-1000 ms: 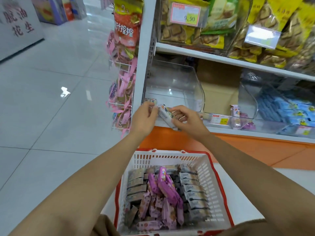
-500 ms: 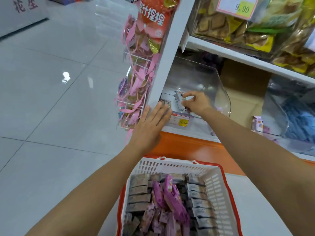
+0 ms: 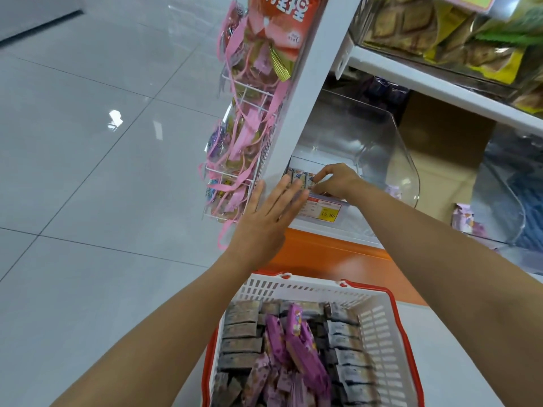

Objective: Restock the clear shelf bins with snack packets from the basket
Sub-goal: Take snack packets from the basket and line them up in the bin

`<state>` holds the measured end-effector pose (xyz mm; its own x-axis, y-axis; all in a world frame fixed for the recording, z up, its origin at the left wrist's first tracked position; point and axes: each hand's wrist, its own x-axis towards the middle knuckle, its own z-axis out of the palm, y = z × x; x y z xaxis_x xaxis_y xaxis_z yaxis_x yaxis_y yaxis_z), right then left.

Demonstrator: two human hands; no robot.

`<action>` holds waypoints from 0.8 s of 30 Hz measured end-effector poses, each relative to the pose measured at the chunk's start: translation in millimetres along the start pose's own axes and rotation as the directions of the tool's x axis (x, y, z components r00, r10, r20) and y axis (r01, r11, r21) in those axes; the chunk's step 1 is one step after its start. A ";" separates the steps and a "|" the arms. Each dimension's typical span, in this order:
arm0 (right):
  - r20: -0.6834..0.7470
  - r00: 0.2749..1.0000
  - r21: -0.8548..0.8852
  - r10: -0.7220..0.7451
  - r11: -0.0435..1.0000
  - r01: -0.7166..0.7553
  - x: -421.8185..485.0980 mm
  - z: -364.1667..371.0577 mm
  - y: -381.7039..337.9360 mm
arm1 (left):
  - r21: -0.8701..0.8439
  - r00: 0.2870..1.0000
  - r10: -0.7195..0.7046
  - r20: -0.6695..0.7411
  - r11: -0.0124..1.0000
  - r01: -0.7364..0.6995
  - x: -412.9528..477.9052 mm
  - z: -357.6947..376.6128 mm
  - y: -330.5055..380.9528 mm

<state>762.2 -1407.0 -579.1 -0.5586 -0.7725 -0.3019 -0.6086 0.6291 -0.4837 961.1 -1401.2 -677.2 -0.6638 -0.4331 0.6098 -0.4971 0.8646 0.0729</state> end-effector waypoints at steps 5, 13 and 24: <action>0.073 0.997 0.013 -0.007 1.000 0.006 -4.0 -6.1 -0.4 | 0.008 1.000 -0.005 0.024 1.000 0.005 -0.1 -4.1 1.9; -0.003 0.998 0.076 -0.059 0.995 0.059 -24.5 -13.4 4.7 | 0.028 0.981 -0.084 0.176 0.996 0.080 1.8 -23.4 12.8; -0.210 0.883 0.329 -0.420 0.820 0.469 -109.8 -36.0 48.6 | -0.036 0.980 0.036 0.196 0.999 -0.029 11.5 -54.7 66.8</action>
<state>773.7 -1288.5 -539.8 -0.3560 -0.9280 0.1096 -0.5756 0.1254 -0.8081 950.8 -1334.5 -622.1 -0.7775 -0.4435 0.4458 -0.4573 0.8854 0.0833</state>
